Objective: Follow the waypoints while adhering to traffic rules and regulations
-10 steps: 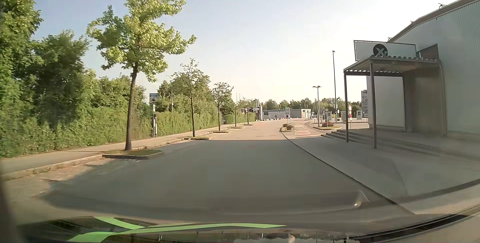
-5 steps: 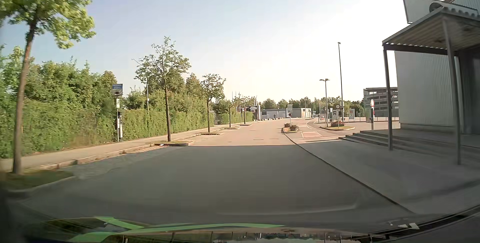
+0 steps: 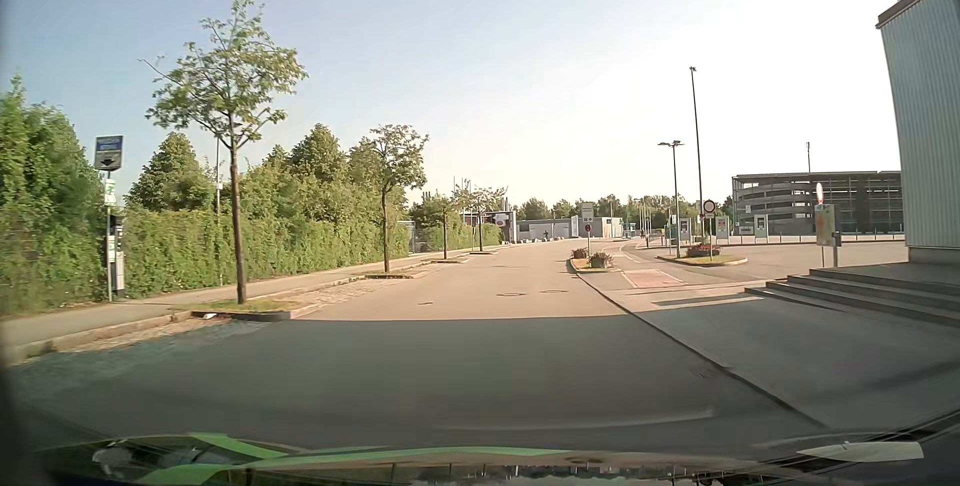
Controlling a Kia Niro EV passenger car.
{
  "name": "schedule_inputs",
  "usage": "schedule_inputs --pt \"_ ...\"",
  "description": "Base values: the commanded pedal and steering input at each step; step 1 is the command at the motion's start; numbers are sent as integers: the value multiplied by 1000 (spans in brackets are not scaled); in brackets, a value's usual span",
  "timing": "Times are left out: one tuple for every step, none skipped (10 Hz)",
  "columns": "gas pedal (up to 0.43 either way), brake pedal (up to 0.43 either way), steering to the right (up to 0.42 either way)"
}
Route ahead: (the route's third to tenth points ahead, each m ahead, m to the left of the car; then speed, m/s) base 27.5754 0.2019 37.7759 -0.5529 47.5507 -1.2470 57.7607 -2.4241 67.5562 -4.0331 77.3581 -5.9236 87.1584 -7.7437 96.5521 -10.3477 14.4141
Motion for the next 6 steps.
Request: schedule_inputs --pt "110 0 4" --pt "47 0 4" --pt "39 0 4" --pt "39 0 4" --pt "47 0 4" --pt "67 0 4"
